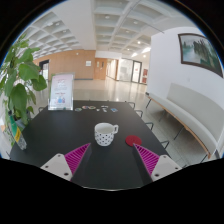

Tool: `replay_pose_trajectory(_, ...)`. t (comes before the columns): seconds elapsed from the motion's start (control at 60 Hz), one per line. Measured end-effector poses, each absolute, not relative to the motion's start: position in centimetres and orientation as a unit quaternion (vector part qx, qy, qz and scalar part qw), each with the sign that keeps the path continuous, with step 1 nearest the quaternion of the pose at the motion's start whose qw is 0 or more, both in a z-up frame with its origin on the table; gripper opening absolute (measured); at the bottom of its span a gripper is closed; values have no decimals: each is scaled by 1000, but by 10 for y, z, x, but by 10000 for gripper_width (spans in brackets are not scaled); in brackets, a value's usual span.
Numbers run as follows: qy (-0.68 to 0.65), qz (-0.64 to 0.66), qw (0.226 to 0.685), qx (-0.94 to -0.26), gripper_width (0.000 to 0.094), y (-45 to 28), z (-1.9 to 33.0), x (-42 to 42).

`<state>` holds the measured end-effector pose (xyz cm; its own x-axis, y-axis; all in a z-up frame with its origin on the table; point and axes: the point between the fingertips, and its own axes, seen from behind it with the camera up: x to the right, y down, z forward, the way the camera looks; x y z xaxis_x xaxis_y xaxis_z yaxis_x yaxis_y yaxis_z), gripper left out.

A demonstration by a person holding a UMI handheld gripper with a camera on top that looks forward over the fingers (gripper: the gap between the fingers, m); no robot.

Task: Pour water

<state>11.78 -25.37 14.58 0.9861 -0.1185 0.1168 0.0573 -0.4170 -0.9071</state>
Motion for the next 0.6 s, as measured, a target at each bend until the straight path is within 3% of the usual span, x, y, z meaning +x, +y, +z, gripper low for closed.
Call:
replay_pose_trajectory(0.317,-8,-89,525,-846,854,-272,118,99)
replay_pose_trajectory(0.6,-82,-5,531,-844,858,-311,87,-58)
